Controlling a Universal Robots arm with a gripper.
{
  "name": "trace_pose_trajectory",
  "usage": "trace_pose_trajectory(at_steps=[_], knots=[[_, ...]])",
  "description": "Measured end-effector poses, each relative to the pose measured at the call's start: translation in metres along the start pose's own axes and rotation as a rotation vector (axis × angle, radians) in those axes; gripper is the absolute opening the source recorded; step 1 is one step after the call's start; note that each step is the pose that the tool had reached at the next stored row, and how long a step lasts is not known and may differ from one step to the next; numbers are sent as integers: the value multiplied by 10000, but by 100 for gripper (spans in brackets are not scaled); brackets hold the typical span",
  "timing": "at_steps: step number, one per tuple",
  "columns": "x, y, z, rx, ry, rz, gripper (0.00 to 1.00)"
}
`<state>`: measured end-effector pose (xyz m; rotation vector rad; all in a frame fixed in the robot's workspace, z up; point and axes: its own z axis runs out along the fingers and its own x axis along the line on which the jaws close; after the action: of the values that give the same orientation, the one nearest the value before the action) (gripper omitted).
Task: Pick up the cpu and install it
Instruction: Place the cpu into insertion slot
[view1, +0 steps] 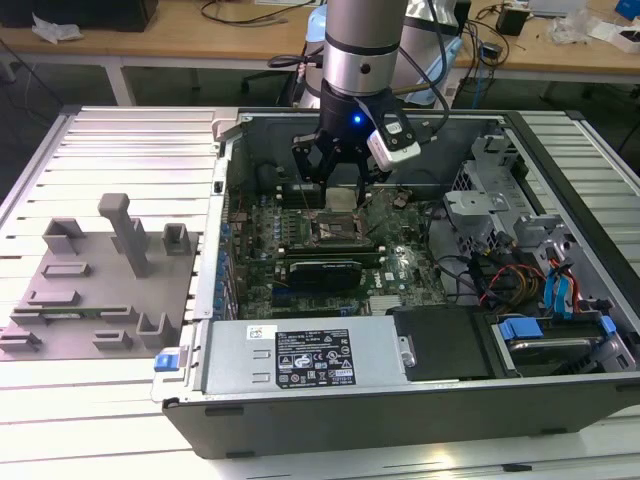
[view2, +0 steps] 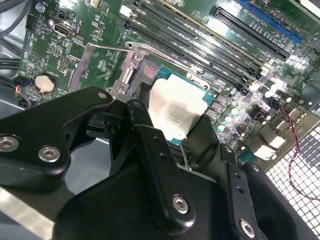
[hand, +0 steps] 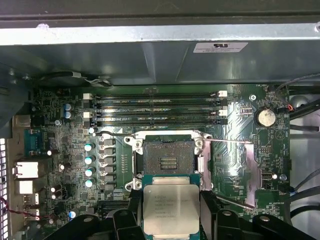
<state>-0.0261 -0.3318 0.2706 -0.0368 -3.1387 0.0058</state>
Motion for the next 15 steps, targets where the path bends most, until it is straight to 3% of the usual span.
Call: trace_pose_trajectory(at_steps=[2, 7, 15], knots=[[0, 0, 0, -2, 0, 78, 55], [0, 0, 1, -3, 3, 873, 55], [0, 0, 3, -7, 9, 2465, 55]])
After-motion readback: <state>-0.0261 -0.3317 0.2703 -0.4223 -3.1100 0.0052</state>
